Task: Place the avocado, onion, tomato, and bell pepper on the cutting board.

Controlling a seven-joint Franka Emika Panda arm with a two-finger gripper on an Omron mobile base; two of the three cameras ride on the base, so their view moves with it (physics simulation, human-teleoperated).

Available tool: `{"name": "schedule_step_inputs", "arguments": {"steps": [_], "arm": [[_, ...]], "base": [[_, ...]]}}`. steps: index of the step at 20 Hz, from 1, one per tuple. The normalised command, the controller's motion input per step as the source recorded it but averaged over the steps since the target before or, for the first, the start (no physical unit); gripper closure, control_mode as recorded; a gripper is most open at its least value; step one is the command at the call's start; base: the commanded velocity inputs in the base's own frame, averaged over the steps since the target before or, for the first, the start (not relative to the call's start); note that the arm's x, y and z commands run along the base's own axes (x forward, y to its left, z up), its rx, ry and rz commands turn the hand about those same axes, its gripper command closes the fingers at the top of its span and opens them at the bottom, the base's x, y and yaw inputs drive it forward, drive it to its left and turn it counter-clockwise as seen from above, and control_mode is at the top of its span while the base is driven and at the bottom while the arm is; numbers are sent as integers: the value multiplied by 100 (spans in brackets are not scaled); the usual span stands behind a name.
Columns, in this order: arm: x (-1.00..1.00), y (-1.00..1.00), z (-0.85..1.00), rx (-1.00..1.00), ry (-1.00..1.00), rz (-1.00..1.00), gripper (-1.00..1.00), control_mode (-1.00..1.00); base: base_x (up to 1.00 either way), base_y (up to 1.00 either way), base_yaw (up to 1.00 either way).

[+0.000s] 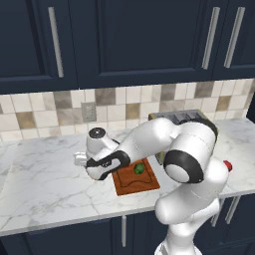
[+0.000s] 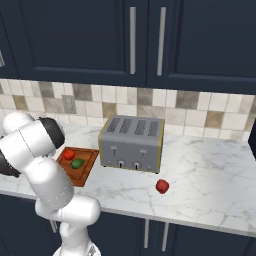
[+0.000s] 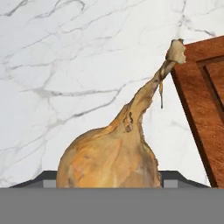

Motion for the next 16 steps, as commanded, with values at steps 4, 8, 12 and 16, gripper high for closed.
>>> {"name": "schedule_step_inputs", "arguments": {"steps": [4,8,12,16], "arm": [[-27,-32,70,1,4,-12,100,-100],[-35,-82,20,0,8,-10,100,-100],[-43,-100,2,0,5,-7,100,-100],[-14,-43,-2,1,3,-3,100,-100]], "base": [[0,0,0],[0,0,0],[0,0,0],[0,0,0]]}}
